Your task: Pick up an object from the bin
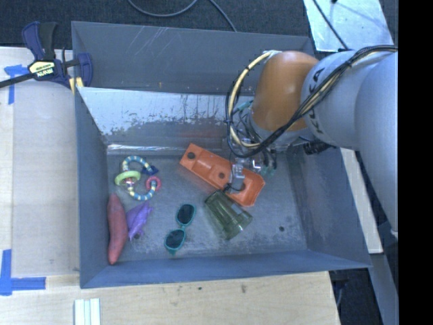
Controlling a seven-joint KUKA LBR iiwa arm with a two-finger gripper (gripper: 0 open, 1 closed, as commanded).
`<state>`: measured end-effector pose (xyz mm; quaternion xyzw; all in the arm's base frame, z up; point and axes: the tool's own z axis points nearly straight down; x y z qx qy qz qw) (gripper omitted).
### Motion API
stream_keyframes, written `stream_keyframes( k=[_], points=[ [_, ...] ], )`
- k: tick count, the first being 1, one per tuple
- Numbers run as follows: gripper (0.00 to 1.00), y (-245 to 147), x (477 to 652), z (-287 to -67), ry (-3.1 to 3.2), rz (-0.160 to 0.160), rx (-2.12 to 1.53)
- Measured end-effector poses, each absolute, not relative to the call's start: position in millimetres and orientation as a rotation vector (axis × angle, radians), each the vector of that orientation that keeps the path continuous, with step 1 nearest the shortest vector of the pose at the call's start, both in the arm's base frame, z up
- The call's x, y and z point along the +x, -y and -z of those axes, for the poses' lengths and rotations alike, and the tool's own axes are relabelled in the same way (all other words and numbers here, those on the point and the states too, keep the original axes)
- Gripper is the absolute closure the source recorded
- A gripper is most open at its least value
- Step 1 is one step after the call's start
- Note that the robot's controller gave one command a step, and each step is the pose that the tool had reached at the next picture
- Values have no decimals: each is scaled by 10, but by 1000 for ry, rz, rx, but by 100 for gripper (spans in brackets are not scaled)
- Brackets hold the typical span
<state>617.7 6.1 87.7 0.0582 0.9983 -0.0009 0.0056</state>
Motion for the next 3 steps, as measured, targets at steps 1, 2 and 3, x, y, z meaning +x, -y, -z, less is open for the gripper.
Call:
stream_keyframes(
  k=[1, 2, 3],
  points=[
    [100, -167, 6122, -718, -3114, -2, 241],
    [100, -167, 6122, -718, -3114, -2, 240],
    [100, -166, 6112, -749, -3116, -2, 241]
  ],
)
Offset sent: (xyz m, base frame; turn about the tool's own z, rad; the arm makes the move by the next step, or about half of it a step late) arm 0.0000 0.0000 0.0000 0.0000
